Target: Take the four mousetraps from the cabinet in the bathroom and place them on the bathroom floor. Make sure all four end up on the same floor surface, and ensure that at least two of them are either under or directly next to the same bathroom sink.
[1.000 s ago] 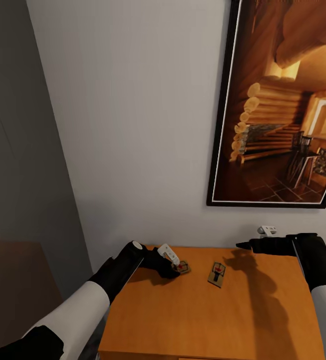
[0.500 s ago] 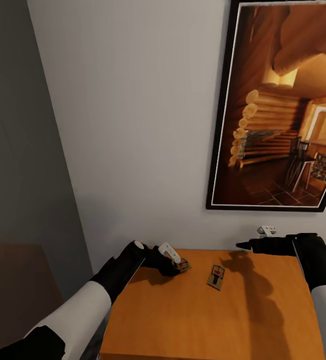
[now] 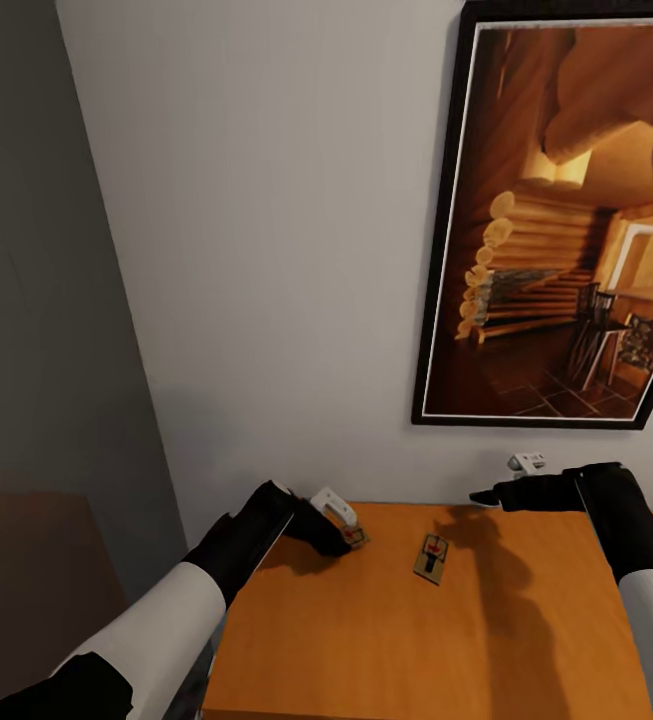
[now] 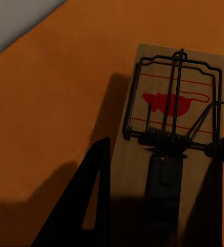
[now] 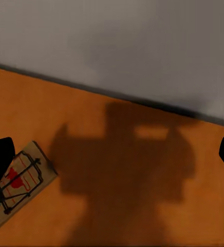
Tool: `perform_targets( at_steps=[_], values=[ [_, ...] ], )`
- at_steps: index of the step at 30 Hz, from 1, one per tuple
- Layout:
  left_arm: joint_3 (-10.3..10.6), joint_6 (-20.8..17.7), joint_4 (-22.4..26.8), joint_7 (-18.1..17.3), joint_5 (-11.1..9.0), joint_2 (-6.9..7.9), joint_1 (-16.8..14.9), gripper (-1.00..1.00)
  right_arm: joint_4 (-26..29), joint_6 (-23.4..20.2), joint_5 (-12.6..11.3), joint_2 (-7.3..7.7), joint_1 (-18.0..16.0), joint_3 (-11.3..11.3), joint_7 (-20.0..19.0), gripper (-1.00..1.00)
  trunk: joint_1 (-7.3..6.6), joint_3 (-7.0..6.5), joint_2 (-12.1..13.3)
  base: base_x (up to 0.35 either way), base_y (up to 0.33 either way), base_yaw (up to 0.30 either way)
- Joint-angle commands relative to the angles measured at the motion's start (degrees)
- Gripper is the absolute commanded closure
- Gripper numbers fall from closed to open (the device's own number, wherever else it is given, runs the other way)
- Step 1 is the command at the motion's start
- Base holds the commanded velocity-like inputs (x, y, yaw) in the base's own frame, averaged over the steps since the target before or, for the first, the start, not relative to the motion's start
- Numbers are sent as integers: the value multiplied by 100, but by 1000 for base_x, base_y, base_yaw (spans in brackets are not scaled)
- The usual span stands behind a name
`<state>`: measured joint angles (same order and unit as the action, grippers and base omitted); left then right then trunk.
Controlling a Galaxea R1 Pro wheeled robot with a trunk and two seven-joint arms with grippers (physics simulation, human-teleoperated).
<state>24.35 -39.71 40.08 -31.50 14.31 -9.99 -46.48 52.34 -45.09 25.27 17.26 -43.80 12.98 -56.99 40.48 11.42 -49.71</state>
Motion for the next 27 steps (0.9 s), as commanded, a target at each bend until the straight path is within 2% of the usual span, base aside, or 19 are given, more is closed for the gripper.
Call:
perform_targets(
  at_steps=[1, 7, 11, 13, 15, 17, 18, 19, 22, 23, 24, 25, 27],
  values=[
    [-4, -63, 8, -32, 38, -1, -4, 100, 7, -13, 85, -3, -6, 10, -56, -100, 1, 9, -7, 0, 0, 0],
    [-24, -423, 30, -8, -438, -1, -2, 100, 12, 4, 188, -21, -6, -18, -46, -100, 1, 9, -7, 0, 0, 0],
    [-51, -477, 149, 95, -541, -1, 0, 100, 13, 67, 202, -22, -6, -231, -37, -100, 1, 9, -7, 0, 0, 0],
    [-53, -553, 256, 312, -568, -1, 8, 100, 13, 165, 204, -25, -6, -381, -35, -100, 1, 9, -7, 0, 0, 0],
    [-53, -749, 424, 674, -614, -1, 30, 100, 7, 264, 205, -31, -6, -492, -33, -100, 1, 9, -7, 0, 0, 0],
    [-53, -1054, 636, 1096, -766, -1, 69, 100, -8, 327, 201, -39, -6, -550, -29, -100, 1, 9, -7, 0, 0, 0],
    [-53, -1262, 786, 1361, -956, -1, 104, 100, -16, 353, 195, -42, -6, -573, -27, -100, 1, 9, -7, 0, 0, 0],
    [-51, -1356, 864, 1483, -1075, -1, 123, 100, -19, 364, 195, -43, -6, -581, -26, -100, 1, 9, -7, 0, 0, 0],
    [-39, -1679, 1442, 2189, -1853, -1, 263, 100, -28, 394, 203, -46, -6, -606, -30, -100, 1, 9, -7, 0, 0, 0],
    [-37, -1704, 1550, 2330, -1958, -1, 289, 100, -29, 396, 203, -47, -6, -610, -30, -100, 1, 9, -7, 0, 0, 0],
    [-31, -1745, 1769, 2647, -2137, -1, 343, 100, -30, 399, 204, -47, -6, -624, -31, -100, 1, 9, -7, 0, 0, 0],
    [-29, -1760, 1881, 2820, -2212, -1, 374, 100, -30, 400, 207, -47, -6, -630, -31, -100, 1, 9, -7, 0, 0, 0],
    [-2, -1807, 2336, 3510, -2520, -1, 510, 100, -31, 408, 221, -49, -6, -679, -30, -100, 1, 9, -7, 0, 0, 0]
  ],
)
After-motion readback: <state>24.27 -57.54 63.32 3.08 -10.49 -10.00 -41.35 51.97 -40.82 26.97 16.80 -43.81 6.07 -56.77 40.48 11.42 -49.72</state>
